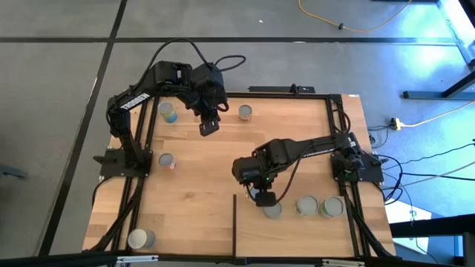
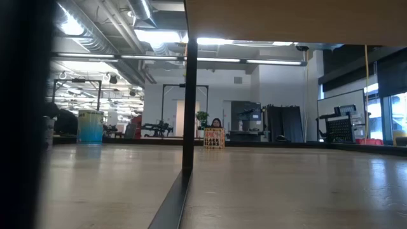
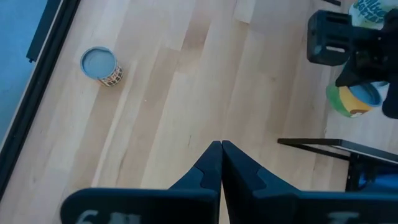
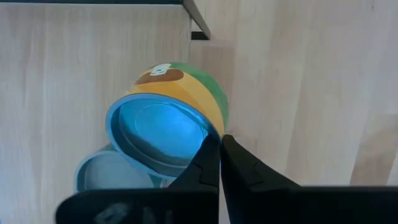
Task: Pick and place cans onto a shelf
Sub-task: Put the yellow canned mushroom on the shelf
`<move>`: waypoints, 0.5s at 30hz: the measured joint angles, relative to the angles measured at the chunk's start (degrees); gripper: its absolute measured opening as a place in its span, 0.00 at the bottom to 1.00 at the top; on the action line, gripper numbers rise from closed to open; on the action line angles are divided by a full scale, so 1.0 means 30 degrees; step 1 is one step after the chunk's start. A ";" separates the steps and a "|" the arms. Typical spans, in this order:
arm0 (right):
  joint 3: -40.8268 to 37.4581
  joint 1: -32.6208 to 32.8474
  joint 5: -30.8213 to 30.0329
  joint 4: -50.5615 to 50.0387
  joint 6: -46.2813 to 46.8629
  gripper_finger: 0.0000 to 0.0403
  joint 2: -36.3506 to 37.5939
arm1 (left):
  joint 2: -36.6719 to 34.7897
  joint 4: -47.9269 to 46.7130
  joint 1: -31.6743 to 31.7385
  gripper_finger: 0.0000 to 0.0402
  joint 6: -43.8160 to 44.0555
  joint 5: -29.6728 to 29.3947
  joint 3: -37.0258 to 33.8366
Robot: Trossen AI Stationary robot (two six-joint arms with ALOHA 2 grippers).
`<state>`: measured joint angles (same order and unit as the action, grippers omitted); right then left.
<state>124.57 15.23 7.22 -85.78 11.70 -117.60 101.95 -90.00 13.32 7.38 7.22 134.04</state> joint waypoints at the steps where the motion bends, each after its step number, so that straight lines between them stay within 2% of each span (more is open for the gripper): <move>1: 0.0000 0.0011 0.0008 -0.0004 0.0005 0.00 -0.0035 | 0.0000 0.0000 0.0000 0.00 0.0006 -0.0002 0.0000; 15: 0.0000 0.0231 0.0983 -0.0420 -0.0442 0.00 -0.0197 | 0.0000 0.0000 0.0000 0.00 0.0006 -0.0015 0.0000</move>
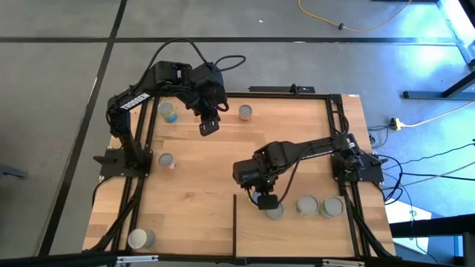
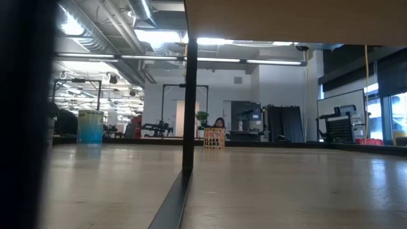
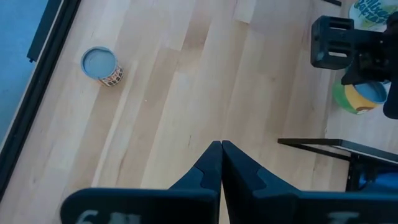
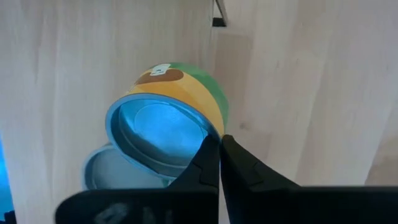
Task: Pick and place cans onto a shelf
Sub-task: Put the yellow canned mushroom on the shelf
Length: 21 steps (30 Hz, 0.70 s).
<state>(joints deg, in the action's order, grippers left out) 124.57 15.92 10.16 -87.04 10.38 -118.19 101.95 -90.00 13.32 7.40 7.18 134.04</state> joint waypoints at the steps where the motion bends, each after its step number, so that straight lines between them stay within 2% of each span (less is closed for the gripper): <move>1: 0.0000 0.0007 0.0006 0.0078 -0.0099 0.01 0.0000 | 0.0000 -0.0001 0.0000 0.00 0.0001 0.0000 0.0000; 11: 0.0007 0.0457 0.0037 0.0972 -0.1151 0.00 -0.0060 | 0.0000 0.0000 0.0000 0.00 0.0066 0.0000 -0.0007; 15: 0.0007 0.0423 0.0633 0.1123 -0.1631 0.01 -0.0459 | 0.0000 -0.0002 0.0000 0.00 0.0388 -0.0007 -0.0007; 21: 0.0000 0.0444 0.0694 0.1263 -0.2050 0.07 -0.0641 | 0.0000 -0.0007 0.0000 0.00 0.0415 -0.0015 -0.0015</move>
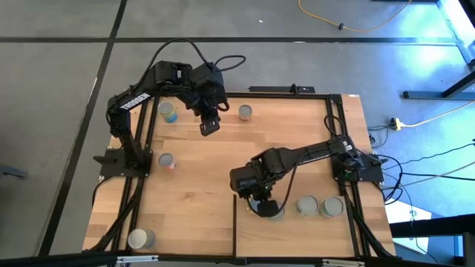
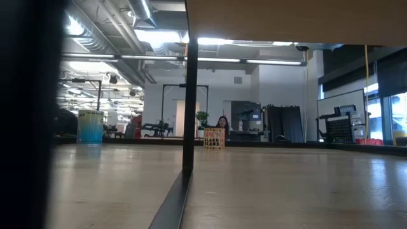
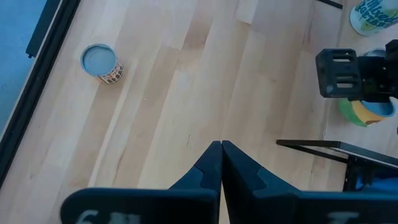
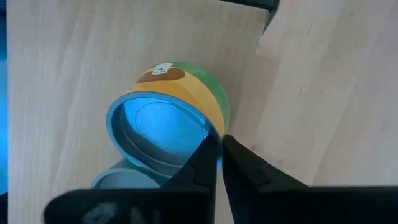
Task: Pick and place cans onto a shelf
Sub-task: Put the yellow canned mushroom on the shelf
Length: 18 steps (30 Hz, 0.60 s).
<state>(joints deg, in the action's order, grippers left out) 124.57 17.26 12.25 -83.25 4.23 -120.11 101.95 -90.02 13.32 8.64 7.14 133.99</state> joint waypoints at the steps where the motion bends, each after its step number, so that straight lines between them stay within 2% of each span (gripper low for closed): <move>1: 0.0000 -0.0007 -0.0023 0.0015 0.0007 0.08 0.0000 | 0.0000 0.0000 0.0000 0.00 0.0000 0.0000 0.0000; 14: 0.0000 -0.0022 -0.0049 0.0042 0.0022 0.11 0.0000 | 0.0000 0.0000 0.0000 0.00 0.0000 0.0011 0.0000; 18: 0.0007 -0.0022 -0.0027 -0.0627 0.0003 0.11 0.0000 | 0.0007 0.0000 0.0000 0.00 -0.0017 0.1202 0.0000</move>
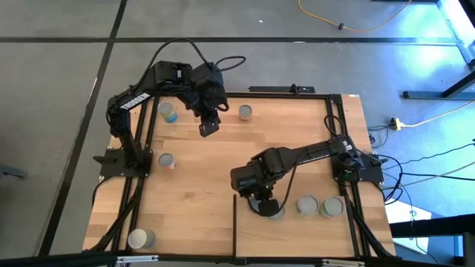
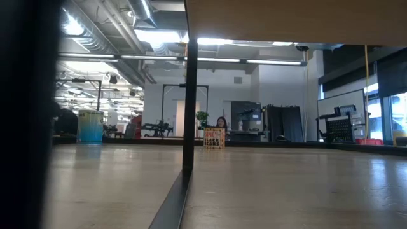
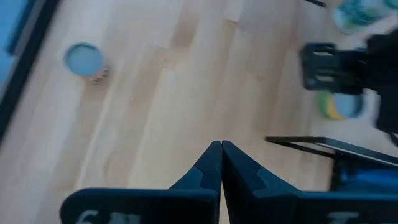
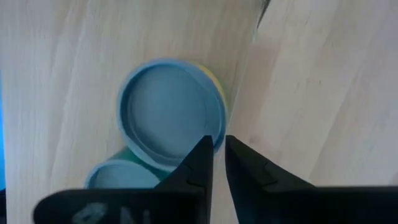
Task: Pick and place cans onto a shelf
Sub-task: Put the yellow canned mushroom on the shelf
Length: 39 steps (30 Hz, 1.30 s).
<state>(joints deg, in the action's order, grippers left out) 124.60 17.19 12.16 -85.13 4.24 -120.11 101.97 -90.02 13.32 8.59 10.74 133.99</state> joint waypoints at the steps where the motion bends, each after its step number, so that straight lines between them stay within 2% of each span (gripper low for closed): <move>1: 0.0000 0.0000 0.0000 -0.0361 -0.0043 0.11 0.0000 | 0.0000 0.0000 0.0000 0.00 -0.0004 0.0422 0.0000; 6: 0.0007 0.0111 -0.0018 -0.1659 -0.0527 0.02 0.0211 | 0.0000 0.0000 -0.0228 0.00 -0.0009 0.1256 0.0000; 10: 0.0524 0.0439 0.0010 -0.1482 -0.0562 0.01 0.0612 | 0.0000 0.0007 -0.0485 0.00 -0.0011 0.1247 0.0000; 18: 0.3485 0.0766 -0.0670 -0.1617 -0.1091 0.01 0.0612 | 0.0007 0.0000 -0.0772 0.00 -0.0012 0.1180 0.0000; 26: 0.3264 0.1170 -0.1223 -0.1629 -0.0642 0.00 0.3130 | 0.0007 0.0009 -0.1608 0.00 -0.1498 0.1217 0.0000; 32: 0.3264 0.2070 -0.3354 -0.1629 -0.0305 0.00 0.5502 | 0.0048 0.0828 -0.2942 0.00 -0.2210 0.1188 0.0000; 35: 0.3264 0.2511 -0.5659 -0.1629 0.0858 0.00 0.6690 | 0.0307 0.1905 -0.3930 0.00 -0.2528 0.1079 0.0001; 39: 0.3264 0.3238 -0.9604 -0.1627 0.2513 0.00 0.8182 | 0.0723 0.3588 -0.5194 0.00 -0.2514 -0.0539 0.0052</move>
<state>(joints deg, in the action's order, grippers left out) 134.39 26.90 -16.65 -90.01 11.78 -95.57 104.14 -79.25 -2.26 1.05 9.13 134.15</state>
